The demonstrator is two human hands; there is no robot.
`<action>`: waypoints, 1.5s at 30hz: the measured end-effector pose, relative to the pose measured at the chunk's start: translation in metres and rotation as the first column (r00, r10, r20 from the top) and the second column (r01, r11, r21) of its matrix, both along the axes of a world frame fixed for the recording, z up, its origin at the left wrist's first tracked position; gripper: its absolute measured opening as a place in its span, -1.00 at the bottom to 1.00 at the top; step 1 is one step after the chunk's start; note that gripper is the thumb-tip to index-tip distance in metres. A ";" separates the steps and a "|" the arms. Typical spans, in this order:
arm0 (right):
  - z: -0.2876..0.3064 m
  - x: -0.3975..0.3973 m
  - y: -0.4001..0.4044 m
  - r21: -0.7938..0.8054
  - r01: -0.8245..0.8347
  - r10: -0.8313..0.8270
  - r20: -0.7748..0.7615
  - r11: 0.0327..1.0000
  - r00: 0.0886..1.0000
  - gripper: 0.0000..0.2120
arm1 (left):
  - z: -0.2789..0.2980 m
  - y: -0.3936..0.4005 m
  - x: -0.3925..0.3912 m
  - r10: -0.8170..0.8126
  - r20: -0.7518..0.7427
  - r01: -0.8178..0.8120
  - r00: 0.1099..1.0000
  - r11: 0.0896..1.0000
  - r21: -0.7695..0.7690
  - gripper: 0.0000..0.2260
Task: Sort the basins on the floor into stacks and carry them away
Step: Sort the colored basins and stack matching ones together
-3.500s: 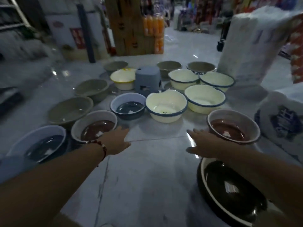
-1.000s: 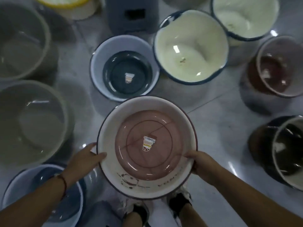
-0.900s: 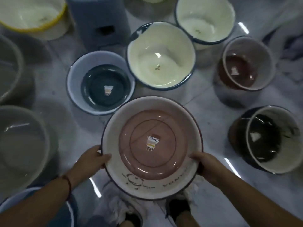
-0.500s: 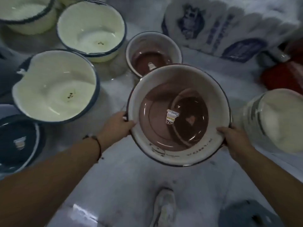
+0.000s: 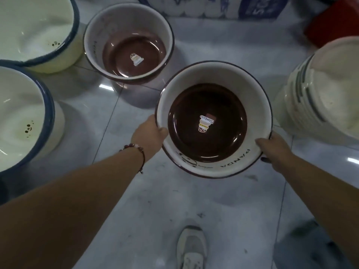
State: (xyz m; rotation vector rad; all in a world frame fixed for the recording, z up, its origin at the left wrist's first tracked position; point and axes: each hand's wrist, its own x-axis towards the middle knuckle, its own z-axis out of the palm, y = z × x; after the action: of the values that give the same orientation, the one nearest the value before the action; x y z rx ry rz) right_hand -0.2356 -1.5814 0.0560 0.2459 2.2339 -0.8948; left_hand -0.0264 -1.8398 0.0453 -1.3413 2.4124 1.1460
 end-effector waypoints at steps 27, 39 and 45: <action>-0.082 0.313 -0.121 0.063 -0.668 0.671 -0.108 0.741 0.734 -0.35 | -0.022 -0.053 0.489 0.045 0.094 -0.057 0.995 0.990 0.128 -0.23; 0.000 0.460 -0.222 0.569 -0.822 0.857 -0.433 0.022 -0.277 -0.35 | -0.025 -0.112 0.572 -0.156 0.558 0.410 0.815 0.836 -0.365 -0.41; 0.000 0.579 -0.287 0.552 -0.807 0.767 -0.419 -0.210 -0.486 -0.38 | -0.044 -0.135 0.652 -0.029 0.682 0.296 0.731 0.914 -0.279 -0.22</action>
State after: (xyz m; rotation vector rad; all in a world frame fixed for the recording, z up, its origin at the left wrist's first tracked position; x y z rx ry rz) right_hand 0.3431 -1.8688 0.0560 -2.2153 1.8416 0.1193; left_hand 0.6251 -1.9744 0.0015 -1.2876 2.1640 0.0827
